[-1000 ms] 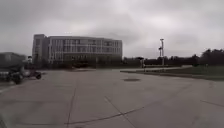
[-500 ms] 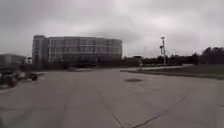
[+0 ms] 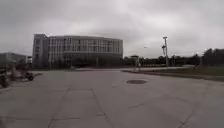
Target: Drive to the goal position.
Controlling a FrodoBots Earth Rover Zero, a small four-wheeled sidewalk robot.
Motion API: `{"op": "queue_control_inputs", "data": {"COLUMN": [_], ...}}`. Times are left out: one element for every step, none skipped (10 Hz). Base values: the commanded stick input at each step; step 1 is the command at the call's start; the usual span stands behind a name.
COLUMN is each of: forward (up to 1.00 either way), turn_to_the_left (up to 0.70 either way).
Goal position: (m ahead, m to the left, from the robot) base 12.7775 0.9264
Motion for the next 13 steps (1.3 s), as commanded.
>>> {"op": "queue_control_inputs", "data": {"forward": [0.7, 0.7, 0.7, 0.7, 0.7, 0.7, 0.7, 0.7, 0.7, 0.7, 0.7, 0.7, 0.7], "turn_to_the_left": [0.0, 0.0, 0.0, 0.0, 0.11, 0.35, 0.35, 0.04, 0.01, 0.0, 0.0, 0.0, 0.0]}}
